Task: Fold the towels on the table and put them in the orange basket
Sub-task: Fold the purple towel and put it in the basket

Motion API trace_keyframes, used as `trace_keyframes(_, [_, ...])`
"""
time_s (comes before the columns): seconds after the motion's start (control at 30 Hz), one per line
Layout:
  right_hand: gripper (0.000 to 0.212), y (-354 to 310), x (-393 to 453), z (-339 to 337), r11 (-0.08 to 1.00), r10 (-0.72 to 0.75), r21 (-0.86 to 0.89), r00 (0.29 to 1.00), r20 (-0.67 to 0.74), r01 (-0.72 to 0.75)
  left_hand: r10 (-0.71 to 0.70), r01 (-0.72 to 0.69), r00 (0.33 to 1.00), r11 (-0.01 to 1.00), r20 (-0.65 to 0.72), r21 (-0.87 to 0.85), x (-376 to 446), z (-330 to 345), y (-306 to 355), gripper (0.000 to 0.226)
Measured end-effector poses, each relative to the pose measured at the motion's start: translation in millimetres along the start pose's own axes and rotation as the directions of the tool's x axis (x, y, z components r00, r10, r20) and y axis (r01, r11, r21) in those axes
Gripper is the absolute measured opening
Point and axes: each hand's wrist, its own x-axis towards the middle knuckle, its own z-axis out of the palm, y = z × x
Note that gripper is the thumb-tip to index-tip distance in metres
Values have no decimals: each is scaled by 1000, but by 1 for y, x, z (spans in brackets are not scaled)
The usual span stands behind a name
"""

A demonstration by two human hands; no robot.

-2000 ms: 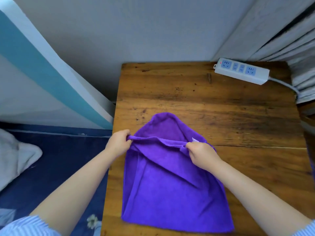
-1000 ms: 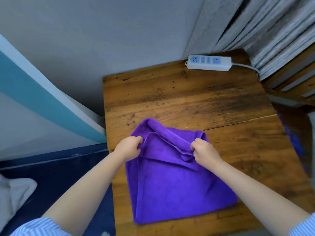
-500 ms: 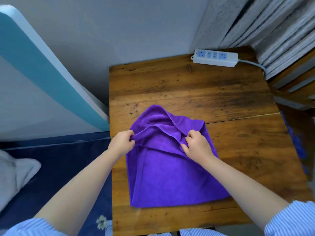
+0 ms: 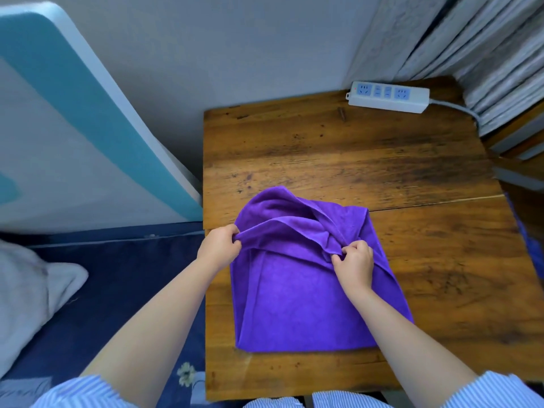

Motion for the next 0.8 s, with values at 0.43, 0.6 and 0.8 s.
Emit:
trace_keyframes(0.43, [19,-5,31,-54,954,-222,162,959,-176,250,-90,98,986,994,-141,52,17,-2,7,14])
trace_keyframes(0.6, [23,6,37,-52,946,-325,18,945,38,324,-127,146,983,979,-136,145,26,-2,18,14])
trace_keyframes(0.8, [19,6,36,-48,899,-430,25,872,233,437,-156,145,988,947,15,285,33,4,30,26])
